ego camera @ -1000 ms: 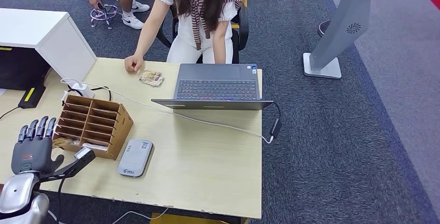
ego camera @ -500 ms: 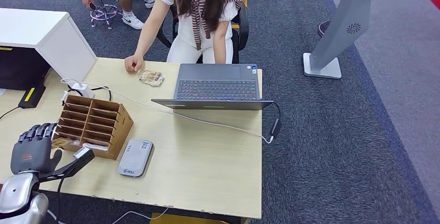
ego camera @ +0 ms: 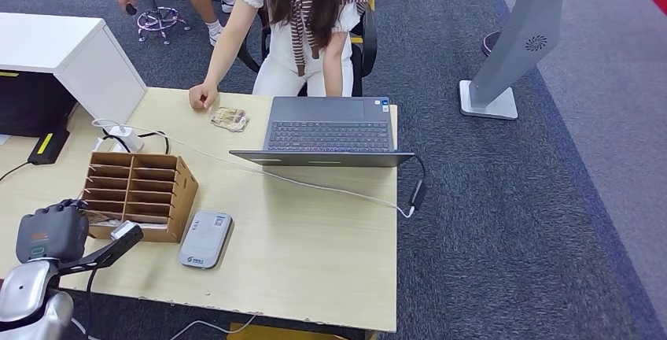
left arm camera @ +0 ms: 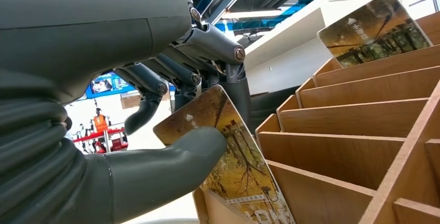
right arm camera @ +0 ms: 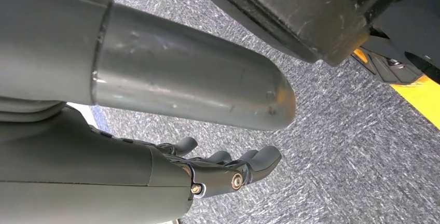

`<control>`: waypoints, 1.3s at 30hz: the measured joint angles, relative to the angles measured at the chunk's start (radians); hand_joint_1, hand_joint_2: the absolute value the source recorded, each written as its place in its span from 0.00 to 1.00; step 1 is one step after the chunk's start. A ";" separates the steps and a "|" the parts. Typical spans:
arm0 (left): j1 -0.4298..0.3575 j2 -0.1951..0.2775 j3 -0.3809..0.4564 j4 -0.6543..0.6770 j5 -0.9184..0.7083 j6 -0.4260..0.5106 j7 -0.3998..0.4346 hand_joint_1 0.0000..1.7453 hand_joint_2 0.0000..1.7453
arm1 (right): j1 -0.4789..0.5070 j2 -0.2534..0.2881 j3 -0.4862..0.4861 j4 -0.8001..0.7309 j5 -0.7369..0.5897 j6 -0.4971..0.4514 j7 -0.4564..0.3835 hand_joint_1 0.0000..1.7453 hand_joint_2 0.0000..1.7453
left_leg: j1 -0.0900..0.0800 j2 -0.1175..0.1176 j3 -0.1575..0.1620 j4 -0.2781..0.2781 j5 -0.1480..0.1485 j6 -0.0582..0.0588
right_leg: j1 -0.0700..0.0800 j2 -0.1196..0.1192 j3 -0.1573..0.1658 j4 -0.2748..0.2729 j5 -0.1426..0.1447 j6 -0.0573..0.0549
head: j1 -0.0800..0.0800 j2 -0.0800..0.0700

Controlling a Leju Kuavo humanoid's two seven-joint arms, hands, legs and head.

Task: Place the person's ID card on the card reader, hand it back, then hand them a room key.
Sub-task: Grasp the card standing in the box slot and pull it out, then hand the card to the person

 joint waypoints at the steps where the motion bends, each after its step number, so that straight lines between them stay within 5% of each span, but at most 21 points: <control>1: 0.000 0.000 0.000 0.000 0.001 -0.002 0.000 1.00 1.00 | 0.000 0.000 0.000 0.000 0.000 0.000 0.000 0.00 0.00 | 0.000 0.000 0.000 0.000 0.000 0.000 | 0.000 0.000 0.000 0.000 0.000 0.000 | 0.000 0.000; 17: 0.020 -0.013 -0.001 -0.068 0.056 0.010 -0.029 1.00 1.00 | 0.000 0.000 0.000 0.000 -0.012 0.005 -0.002 0.00 0.00 | 0.000 0.000 0.000 0.000 0.000 0.000 | 0.000 0.000 0.000 0.000 0.000 0.000 | 0.000 0.000; 31: 0.119 -0.025 -0.065 -0.657 0.155 -0.001 -0.105 1.00 1.00 | 0.001 0.000 0.000 0.000 -0.017 0.000 0.004 0.00 0.00 | 0.000 0.000 -0.001 0.000 0.000 0.000 | 0.000 0.000 -0.001 0.000 0.000 0.000 | 0.000 0.000; 35: 0.075 -0.025 -0.097 -0.708 0.142 -0.031 -0.099 1.00 1.00 | 0.000 0.000 0.000 0.001 -0.008 0.005 0.004 0.00 0.00 | 0.000 -0.001 0.000 0.000 0.001 0.000 | 0.000 -0.002 -0.002 0.000 0.000 0.000 | 0.000 0.000; 39: -0.057 -0.027 -0.141 -0.640 0.056 -0.061 -0.055 1.00 1.00 | -0.006 0.002 0.005 0.001 0.011 0.021 0.002 0.00 0.00 | 0.000 -0.002 -0.001 0.000 0.002 0.000 | 0.000 -0.002 -0.002 0.000 0.002 0.000 | 0.000 0.000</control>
